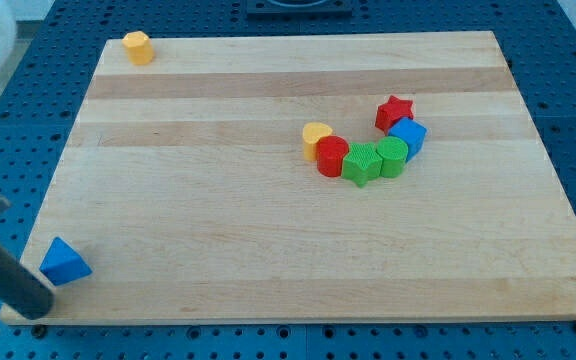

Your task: Push the blue triangle diagonally below the yellow heart

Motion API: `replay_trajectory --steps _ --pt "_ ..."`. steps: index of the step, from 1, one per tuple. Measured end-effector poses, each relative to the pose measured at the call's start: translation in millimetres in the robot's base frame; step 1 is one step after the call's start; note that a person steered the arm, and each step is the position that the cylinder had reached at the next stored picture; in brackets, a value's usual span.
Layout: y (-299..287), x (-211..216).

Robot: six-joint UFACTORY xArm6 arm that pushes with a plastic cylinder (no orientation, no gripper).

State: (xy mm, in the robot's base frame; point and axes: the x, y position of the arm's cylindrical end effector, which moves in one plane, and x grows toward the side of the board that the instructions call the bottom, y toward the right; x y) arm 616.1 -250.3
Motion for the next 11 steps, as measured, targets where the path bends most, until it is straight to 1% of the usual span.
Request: replay_trajectory --steps 1,2,5,6,7,8,9,10,11 --pt "21 -26" --pt "19 -48" --pt "-55 -51" --pt "-54 -71" --pt "-54 -103" --pt "-36 -130" --pt "-10 -126" --pt "-10 -100" --pt "1 -90"
